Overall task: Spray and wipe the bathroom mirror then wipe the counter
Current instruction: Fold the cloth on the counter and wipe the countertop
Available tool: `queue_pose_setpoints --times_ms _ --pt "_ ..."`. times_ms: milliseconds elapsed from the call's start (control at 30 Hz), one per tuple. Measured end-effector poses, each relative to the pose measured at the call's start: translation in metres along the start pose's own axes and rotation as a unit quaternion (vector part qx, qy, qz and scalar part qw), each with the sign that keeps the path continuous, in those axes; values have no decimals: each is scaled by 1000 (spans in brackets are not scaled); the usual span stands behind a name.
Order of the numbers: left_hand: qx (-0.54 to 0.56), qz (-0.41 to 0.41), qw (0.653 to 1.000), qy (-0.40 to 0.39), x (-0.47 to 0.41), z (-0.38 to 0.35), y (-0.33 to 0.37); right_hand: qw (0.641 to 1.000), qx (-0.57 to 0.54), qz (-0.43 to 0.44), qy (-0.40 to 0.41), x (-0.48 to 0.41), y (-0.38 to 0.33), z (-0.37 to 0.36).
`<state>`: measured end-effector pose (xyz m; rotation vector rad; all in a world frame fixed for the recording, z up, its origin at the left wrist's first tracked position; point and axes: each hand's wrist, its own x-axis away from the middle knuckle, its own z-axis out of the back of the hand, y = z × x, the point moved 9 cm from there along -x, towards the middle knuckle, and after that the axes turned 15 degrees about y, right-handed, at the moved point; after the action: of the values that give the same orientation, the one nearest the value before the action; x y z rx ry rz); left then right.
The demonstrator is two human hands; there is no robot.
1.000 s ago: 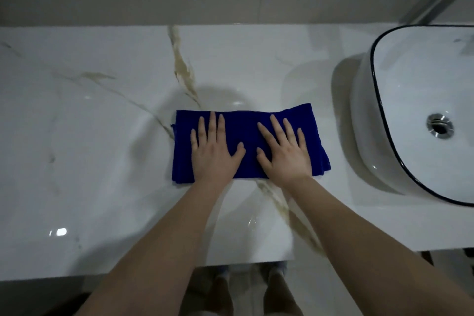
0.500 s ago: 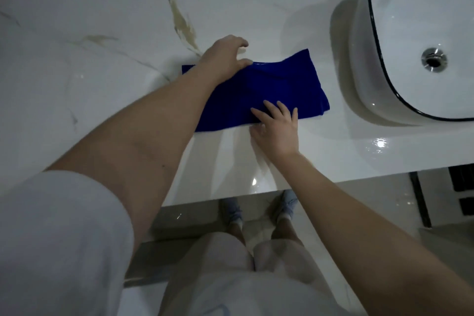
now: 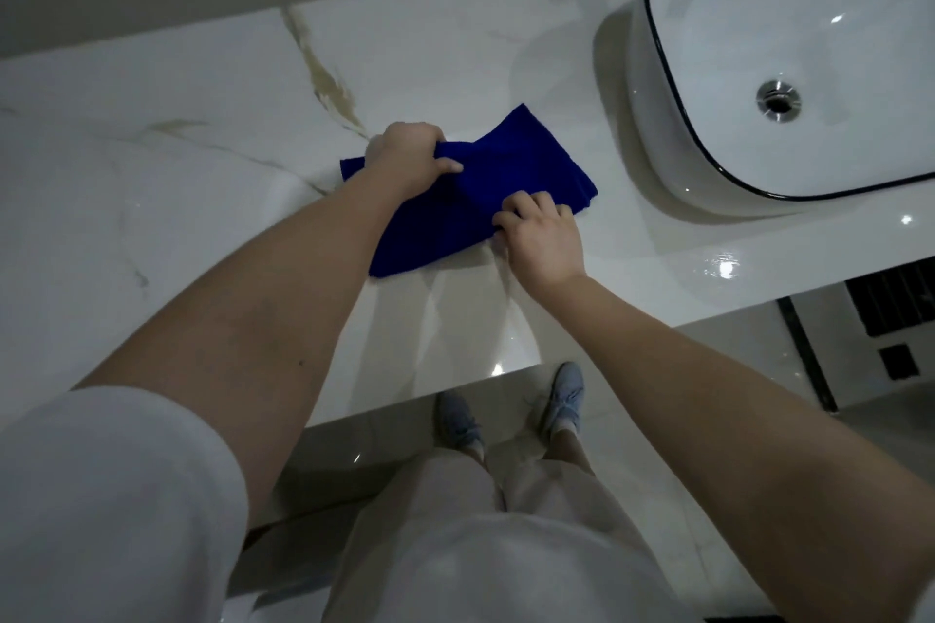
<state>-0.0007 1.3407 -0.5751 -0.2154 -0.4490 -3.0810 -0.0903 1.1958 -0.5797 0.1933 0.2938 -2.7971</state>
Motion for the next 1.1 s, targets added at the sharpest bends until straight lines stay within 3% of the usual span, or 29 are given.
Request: queue_pose_setpoints --times_ms 67,167,300,500,667,900,1000,1100 --pt "5 11 999 29 3 24 -1 1000 -16 -14 8 -11 7 24" --pt "143 70 985 66 1 65 -7 998 -31 -36 34 -45 26 63" --pt "334 163 922 104 -3 123 -11 992 -84 -44 83 -97 33 119" --pt "422 191 865 193 1 186 -9 974 -145 -67 163 -145 30 183" --pt "375 280 860 204 50 123 -32 984 -135 -65 100 -99 28 130" --pt "321 407 854 53 190 -39 -49 991 -71 -59 -95 55 32 14" --pt "322 437 837 73 214 -53 -51 985 -101 -93 -106 83 37 -2" --pt "301 434 845 89 213 -49 -54 982 -93 -112 -121 82 43 -3"
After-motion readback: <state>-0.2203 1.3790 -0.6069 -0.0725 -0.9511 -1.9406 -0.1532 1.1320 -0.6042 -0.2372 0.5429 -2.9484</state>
